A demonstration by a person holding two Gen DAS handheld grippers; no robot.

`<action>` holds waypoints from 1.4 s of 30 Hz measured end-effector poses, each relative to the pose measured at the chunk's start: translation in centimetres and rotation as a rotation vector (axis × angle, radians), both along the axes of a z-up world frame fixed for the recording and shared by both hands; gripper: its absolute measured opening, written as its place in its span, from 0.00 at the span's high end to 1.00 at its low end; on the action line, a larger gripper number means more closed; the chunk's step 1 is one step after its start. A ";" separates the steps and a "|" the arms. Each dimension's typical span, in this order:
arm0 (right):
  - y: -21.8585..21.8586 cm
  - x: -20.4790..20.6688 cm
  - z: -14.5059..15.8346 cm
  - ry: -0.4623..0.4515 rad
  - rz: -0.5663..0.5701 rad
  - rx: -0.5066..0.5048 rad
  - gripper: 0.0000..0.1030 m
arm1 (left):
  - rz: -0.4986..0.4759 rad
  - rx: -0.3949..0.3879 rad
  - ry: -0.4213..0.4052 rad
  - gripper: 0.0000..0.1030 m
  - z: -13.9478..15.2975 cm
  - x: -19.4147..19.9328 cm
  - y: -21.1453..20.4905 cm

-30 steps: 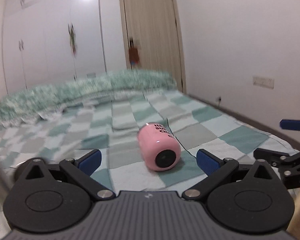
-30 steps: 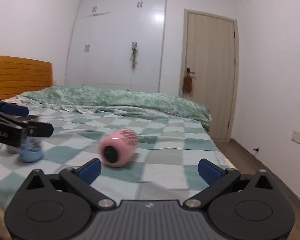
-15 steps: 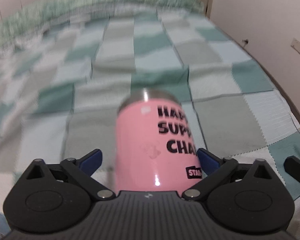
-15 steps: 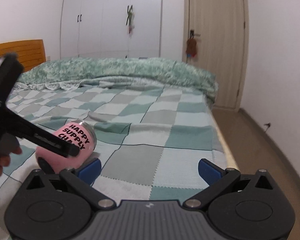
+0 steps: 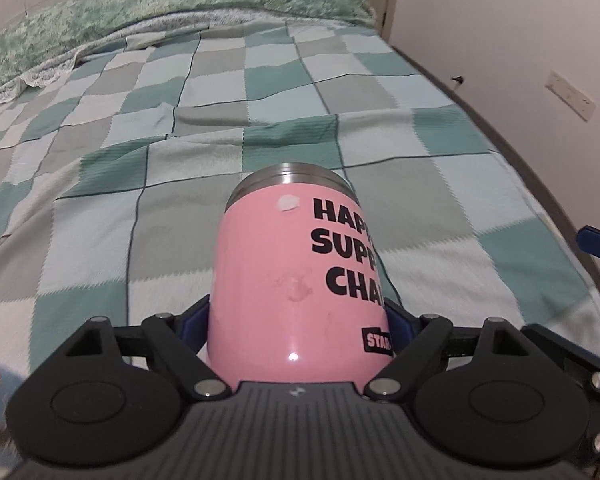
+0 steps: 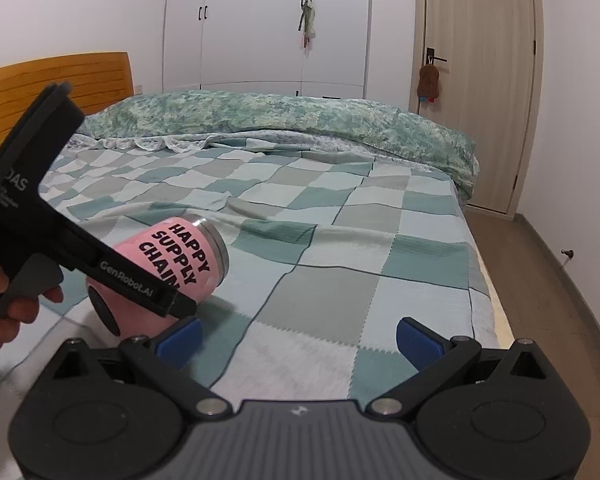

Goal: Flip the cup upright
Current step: 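Lift the pink canister with the right tool and rotate it upright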

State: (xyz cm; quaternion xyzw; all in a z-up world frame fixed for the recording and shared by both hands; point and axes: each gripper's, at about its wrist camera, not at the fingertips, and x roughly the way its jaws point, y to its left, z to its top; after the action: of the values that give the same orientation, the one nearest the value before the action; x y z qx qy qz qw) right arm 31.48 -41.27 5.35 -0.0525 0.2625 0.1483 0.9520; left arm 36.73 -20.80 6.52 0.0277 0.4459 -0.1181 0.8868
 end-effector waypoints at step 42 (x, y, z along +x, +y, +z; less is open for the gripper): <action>7.2 -18.4 1.3 0.094 0.008 -0.023 0.00 | 0.038 -0.146 -0.226 0.00 3.4 -23.6 13.1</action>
State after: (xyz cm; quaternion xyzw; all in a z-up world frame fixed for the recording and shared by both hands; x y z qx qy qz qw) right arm 13.06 -34.05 6.60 -0.0577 0.3082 0.1515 0.9374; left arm 13.18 -7.68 9.87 -0.0322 0.3336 -0.1296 0.9332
